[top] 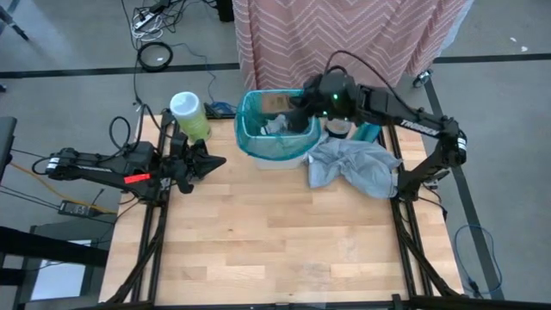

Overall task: Place trash/remove bag and relplace
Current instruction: Put the brown paper into the trash bin, then put the transparent plastic material into the trash bin

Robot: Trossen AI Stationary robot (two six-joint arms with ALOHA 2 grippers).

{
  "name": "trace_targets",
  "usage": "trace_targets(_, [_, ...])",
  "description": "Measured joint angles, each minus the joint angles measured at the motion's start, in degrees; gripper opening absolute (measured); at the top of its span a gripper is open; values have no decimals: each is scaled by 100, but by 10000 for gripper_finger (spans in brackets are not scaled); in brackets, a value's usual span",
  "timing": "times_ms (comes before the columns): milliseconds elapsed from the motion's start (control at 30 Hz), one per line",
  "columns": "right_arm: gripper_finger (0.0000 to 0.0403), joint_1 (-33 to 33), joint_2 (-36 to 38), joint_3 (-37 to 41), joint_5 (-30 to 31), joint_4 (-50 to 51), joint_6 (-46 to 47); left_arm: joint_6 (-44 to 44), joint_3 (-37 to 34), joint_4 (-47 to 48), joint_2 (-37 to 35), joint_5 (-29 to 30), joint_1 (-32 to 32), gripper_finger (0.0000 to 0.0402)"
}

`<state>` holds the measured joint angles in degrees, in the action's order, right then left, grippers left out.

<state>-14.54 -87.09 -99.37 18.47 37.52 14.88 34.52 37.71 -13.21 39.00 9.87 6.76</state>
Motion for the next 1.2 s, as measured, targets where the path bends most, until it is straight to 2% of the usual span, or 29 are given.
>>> trace_targets(167, [82, -306, 0, 0, -515, 375, -104, 0, 0, 1, -1, 0, 0, 6])
trace_targets(267, [126, -268, 2, 0, -670, 338, -108, 0, 0, 1, -1, 0, -1, 6])
trace_targets(333, [148, -169, 9, 0, -1056, 137, -102, 0, 0, 1, 0, 0, 0, 6])
trace_targets(467, [158, 305, 158, -2, -2381, -10, 450, 12, 0, -1, -2, 0, 0, 6])
trace_targets(567, [146, 1068, 116, 8, -3039, 541, 968, 14, 0, 3, -2, -27, 0, 6])
trace_targets(733, [128, 2557, -196, 409, -2891, 1042, 1611, 17, 0, 74, -1, -48, 0, 6])
trace_targets(867, [124, 3515, -549, 951, -2380, 1017, 2242, 20, 0, 121, -2, -70, 0, 6])
trace_targets(967, [125, 3988, -842, 1337, -2075, 1025, 2669, 20, 0, 131, -2, -74, -1, 6])
trace_targets(1200, [128, 4553, -1461, 1894, -2000, 742, 3686, 22, 0, 117, 0, -79, 0, 6])
